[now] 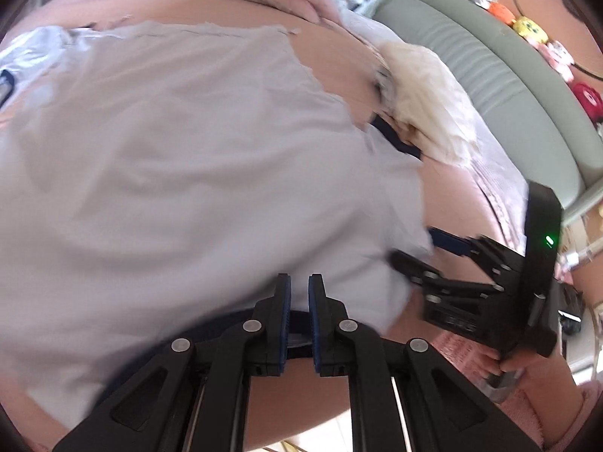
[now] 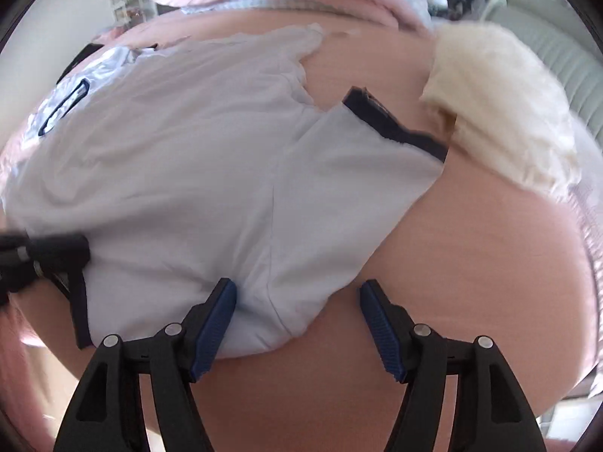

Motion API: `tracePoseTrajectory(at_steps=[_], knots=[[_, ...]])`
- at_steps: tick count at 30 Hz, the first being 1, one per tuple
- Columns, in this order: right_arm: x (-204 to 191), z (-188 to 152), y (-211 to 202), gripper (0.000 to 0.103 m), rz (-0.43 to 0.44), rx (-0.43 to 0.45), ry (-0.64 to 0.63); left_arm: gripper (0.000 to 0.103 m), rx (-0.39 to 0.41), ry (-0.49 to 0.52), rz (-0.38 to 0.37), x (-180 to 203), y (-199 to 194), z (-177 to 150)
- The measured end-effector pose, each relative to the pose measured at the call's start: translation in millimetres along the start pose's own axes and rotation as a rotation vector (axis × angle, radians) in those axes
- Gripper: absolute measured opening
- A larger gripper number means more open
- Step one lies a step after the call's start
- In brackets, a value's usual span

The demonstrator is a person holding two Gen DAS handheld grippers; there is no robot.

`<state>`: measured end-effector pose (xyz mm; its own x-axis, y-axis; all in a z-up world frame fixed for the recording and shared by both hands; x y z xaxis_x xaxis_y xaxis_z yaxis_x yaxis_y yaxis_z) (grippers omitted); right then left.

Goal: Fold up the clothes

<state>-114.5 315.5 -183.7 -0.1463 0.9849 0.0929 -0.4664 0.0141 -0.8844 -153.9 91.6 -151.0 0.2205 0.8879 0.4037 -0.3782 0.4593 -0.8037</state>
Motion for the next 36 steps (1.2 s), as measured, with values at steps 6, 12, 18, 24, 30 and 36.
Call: tracePoseTrajectory(at_steps=[6, 12, 18, 24, 30, 36], knots=[[5, -4, -23, 0.067, 0.0, 0.064, 0.183, 0.038, 0.041, -0.064, 0.081, -49, -22, -15], [-91, 9, 1, 0.068, 0.058, 0.028, -0.104, 0.039, -0.008, 0.012, 0.135, -56, -31, -35], [-77, -10, -18, 0.068, 0.059, -0.006, -0.031, 0.041, 0.032, 0.01, 0.093, -58, -33, -50], [-68, -36, -23, 0.068, 0.051, -0.044, 0.052, 0.043, 0.079, -0.052, 0.047, -63, -51, -49], [-63, -29, -53, 0.068, -0.007, 0.156, 0.109, 0.043, 0.218, -0.213, 0.131, -97, -76, -53], [-80, -7, -34, 0.068, 0.056, 0.059, 0.125, 0.043, 0.184, -0.243, 0.164, -111, -75, -57]])
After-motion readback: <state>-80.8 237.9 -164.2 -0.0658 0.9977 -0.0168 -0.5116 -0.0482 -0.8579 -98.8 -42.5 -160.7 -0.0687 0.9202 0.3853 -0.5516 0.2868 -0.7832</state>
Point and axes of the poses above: each gripper's, at about its wrist camera, not at the fingertips, and y roughly the way its jaws point, x to its right, z to its top, the point moved 1 cm from there along y, roughly the way its jaws point
